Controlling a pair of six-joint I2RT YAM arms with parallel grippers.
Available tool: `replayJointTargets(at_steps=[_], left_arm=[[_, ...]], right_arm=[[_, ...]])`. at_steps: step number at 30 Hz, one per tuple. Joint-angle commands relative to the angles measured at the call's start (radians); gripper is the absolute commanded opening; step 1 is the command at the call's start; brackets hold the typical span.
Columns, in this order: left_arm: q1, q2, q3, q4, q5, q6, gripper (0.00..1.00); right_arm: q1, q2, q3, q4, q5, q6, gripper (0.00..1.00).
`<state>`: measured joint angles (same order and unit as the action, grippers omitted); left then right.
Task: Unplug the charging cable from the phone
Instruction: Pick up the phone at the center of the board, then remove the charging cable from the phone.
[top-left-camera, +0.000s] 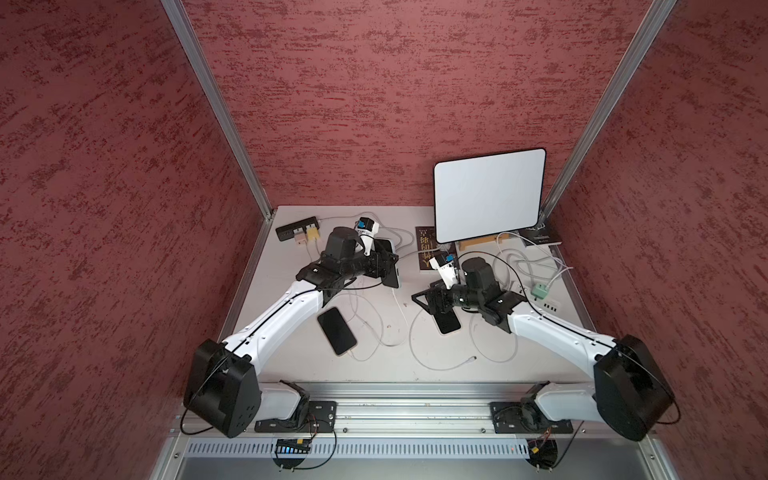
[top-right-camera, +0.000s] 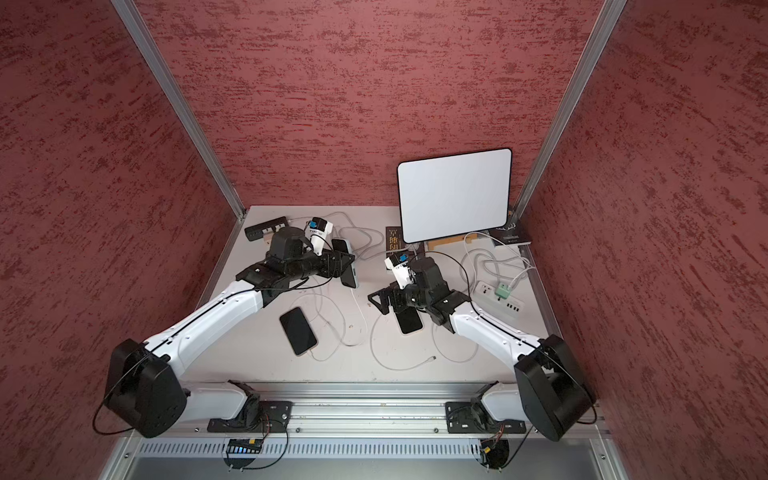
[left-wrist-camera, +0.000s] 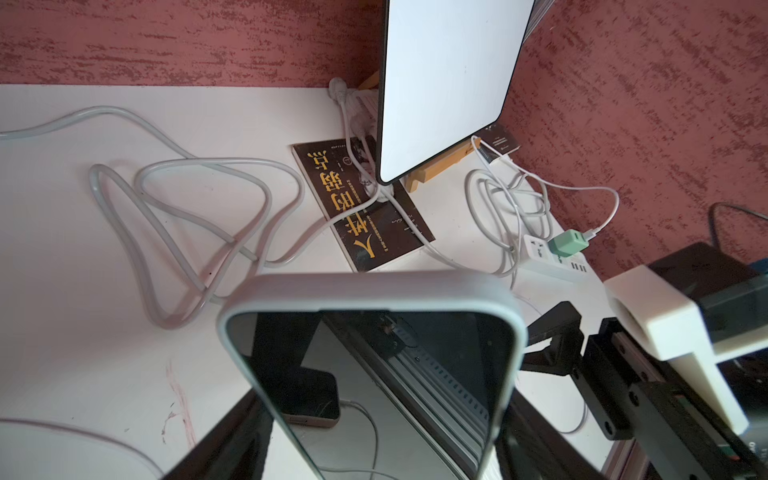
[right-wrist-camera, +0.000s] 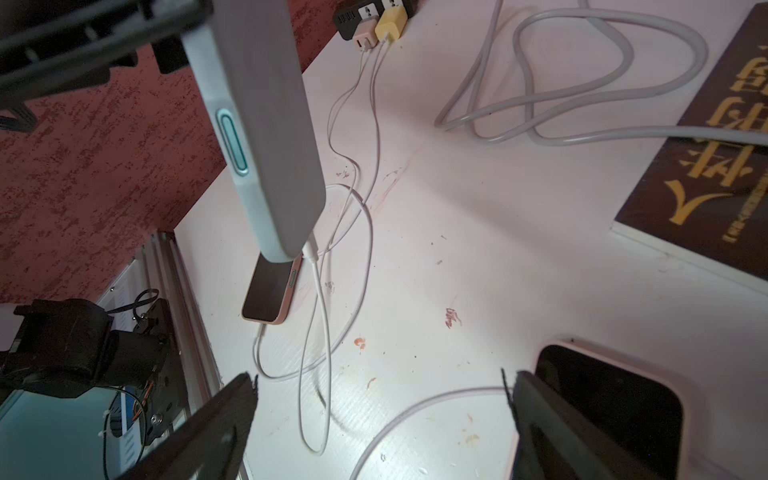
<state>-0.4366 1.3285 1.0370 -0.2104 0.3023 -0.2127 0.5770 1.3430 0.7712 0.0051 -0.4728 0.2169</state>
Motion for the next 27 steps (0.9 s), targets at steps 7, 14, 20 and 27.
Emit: replayJointTargets(at_steps=[7,14,20,27], left_arm=[[0.020,-0.060,-0.016,0.126,0.070,-0.041,0.16],[0.025,-0.069,-0.018,0.127,0.085,-0.053,0.17],[0.027,-0.071,-0.020,0.126,0.085,-0.057,0.17],[0.027,-0.069,-0.017,0.125,0.091,-0.062,0.17]], right_arm=[[0.050,0.053,-0.006,0.128,-0.070,0.057,0.99],[0.064,0.086,-0.007,0.189,-0.100,0.091,0.98],[0.071,0.129,0.010,0.216,-0.120,0.110,0.77],[0.093,0.184,0.052,0.200,-0.123,0.102,0.59]])
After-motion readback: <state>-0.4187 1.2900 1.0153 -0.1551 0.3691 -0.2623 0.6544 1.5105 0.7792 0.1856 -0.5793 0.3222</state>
